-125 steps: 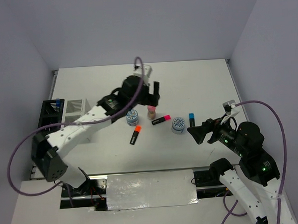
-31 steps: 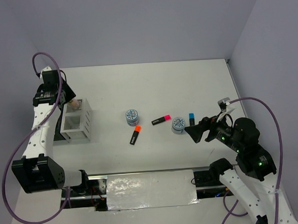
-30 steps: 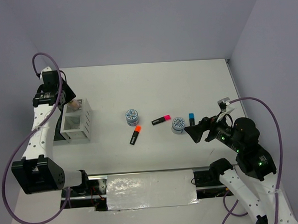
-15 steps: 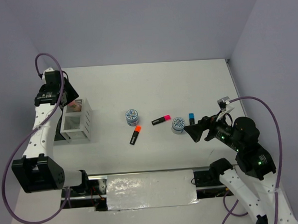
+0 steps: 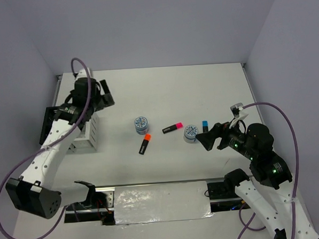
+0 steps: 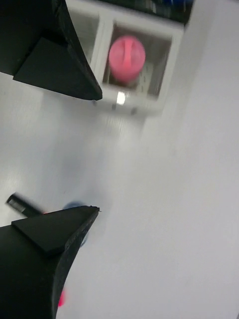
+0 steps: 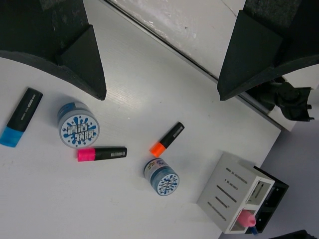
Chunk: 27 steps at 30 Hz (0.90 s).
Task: Sort the stationery into containers
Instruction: Pick up the stationery from the center of the board.
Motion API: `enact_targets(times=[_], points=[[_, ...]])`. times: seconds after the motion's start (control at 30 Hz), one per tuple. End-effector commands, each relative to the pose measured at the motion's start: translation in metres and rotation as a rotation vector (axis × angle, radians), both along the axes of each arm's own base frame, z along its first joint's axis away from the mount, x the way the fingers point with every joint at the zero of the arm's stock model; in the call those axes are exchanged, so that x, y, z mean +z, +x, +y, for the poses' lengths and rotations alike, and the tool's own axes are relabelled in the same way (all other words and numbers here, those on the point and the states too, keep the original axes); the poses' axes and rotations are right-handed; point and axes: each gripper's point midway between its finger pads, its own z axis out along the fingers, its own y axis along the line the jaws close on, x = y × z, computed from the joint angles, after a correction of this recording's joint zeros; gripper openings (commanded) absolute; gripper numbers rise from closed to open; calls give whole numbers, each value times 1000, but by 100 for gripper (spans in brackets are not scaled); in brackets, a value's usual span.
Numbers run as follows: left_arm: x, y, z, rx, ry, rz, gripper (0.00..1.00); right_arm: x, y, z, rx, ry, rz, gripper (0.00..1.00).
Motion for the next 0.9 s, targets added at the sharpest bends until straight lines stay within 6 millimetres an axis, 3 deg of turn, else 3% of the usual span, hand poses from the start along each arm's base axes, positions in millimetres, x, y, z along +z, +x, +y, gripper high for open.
enact_targets(times=[0.0,0.03,0.1,0.13,0.17,0.3,0.5,0.77,0.87], points=[[23,-5,-71,-225,-54,-126,99,2,13,0,-31,9,0,100],[14,-13,-101,-310,-59,-113,99,0,15,-3,-55,6,8,100],[-5,-16,-141,-412,-34,-76,99,-1,17,-5,-69,-2,18,100],[-12,-16,-151,-429,-19,-60,99,0,16,-5,-68,-3,16,100],[-36,-16,-167,-459,24,5,99,2,15,-4,-62,-1,12,100],[-73,-6,-191,-467,114,95,99,3,10,-4,-46,-5,2,100],[-102,10,-201,-438,147,139,99,-1,8,-6,-44,-17,3,100],[-155,11,-202,-444,199,251,99,-3,8,-1,-22,-8,7,100],[-167,9,-203,-445,193,277,99,-3,8,-1,-22,-8,7,100]])
